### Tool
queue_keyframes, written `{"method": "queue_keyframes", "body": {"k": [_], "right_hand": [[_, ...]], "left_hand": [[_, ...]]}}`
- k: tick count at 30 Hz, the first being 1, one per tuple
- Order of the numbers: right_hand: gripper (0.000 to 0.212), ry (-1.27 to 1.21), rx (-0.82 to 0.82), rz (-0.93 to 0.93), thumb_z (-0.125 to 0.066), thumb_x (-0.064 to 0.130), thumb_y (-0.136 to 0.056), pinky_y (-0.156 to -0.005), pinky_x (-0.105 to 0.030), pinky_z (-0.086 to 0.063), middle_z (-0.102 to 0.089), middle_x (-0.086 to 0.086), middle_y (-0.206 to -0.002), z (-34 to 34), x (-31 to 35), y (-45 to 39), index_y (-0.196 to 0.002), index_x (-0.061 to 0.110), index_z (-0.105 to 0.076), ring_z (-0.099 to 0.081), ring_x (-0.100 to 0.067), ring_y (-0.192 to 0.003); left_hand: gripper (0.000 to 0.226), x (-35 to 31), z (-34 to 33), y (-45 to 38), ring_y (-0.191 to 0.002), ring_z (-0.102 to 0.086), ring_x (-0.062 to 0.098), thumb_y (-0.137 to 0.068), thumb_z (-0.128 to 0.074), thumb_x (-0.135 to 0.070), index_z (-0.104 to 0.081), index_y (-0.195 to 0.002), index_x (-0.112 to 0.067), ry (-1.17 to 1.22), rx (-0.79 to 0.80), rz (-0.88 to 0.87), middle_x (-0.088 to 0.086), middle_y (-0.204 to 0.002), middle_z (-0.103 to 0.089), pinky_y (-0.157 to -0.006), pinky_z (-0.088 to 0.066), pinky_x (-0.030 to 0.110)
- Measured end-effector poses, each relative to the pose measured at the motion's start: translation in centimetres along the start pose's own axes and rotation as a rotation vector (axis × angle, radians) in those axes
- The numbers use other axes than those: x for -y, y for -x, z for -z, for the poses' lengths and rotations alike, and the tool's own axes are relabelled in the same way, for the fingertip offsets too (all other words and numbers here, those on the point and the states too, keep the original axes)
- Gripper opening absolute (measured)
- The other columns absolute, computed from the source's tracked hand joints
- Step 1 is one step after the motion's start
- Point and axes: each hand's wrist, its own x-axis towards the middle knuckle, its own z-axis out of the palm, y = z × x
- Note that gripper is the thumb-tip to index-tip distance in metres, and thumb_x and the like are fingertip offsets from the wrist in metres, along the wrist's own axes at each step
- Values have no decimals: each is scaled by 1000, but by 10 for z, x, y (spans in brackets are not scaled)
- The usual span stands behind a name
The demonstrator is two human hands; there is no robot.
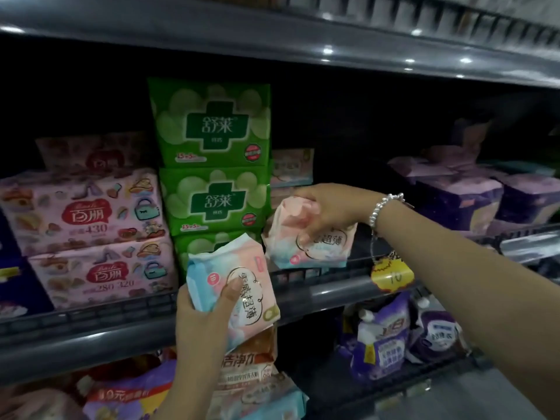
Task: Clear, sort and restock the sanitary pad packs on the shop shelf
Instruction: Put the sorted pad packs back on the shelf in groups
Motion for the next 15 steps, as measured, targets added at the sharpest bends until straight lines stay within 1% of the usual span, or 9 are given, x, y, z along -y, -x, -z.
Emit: {"method": "queue_keyframes", "body": {"k": [2,4,7,9,10,12,13,15], "right_hand": [[50,35,60,-14,-84,32,-69,-83,-26,-44,-58,14,-105,0,1,0,-107,31,-53,-55,-12,-98],[51,81,94,-37,-84,31,-69,-86,-27,-44,-58,11,-108,-5,2,1,-110,28,-55,-55,-13,-100],[53,119,-42,-29,-85,28,-69,-88,-30,-48,-62,10,-104,-20,7,-1,-114,22,-59,-58,-15,-101],[53,198,-141,-15,-83,32,-69,-87,-36,-49,-66,7,-107,-25,9,-5,-115,23,-59,-60,-19,-103],[52,245,-182,-11,-81,34,-70,-86,-37,-49,-66,6,-109,-26,8,-7,-115,25,-59,-59,-20,-104],[52,307,-255,0,-80,36,-71,-83,-34,-48,-65,5,-113,-26,5,-12,-117,28,-58,-59,-22,-106],[53,330,-281,11,-79,36,-71,-82,-33,-47,-65,5,-115,-27,3,-15,-119,29,-58,-59,-22,-107],[52,376,-306,40,-78,37,-73,-80,-31,-45,-65,4,-117,-33,-1,-23,-121,29,-58,-58,-22,-108]], "left_hand": [[68,-4,0,-2,-92,-70,25,-53,-81,-39,-58,-115,-23,8,-10,-25,4,-104,-70,-84,-56,53],[73,-5,0,-3,-92,-70,25,-48,-81,-45,-58,-115,-25,25,-16,-28,3,-103,-71,-84,-55,54],[72,-4,-1,-2,-92,-69,23,-47,-80,-45,-58,-112,-25,27,-25,-23,2,-103,-70,-84,-55,54],[66,-5,-1,0,-92,-70,23,-47,-80,-45,-59,-108,-28,21,-11,-31,1,-103,-70,-84,-56,53],[62,-5,-3,1,-92,-70,23,-49,-80,-45,-59,-105,-31,17,-3,-32,0,-102,-71,-84,-56,52],[53,-3,-4,1,-90,-71,22,-55,-81,-39,-58,-103,-33,22,5,-19,-1,-101,-71,-81,-57,50],[53,-2,-5,2,-90,-71,22,-58,-80,-36,-58,-105,-33,34,5,-8,0,-102,-71,-79,-58,49],[60,-1,-5,2,-91,-71,24,-54,-80,-38,-58,-110,-30,44,-6,15,1,-104,-71,-80,-57,51]]}}
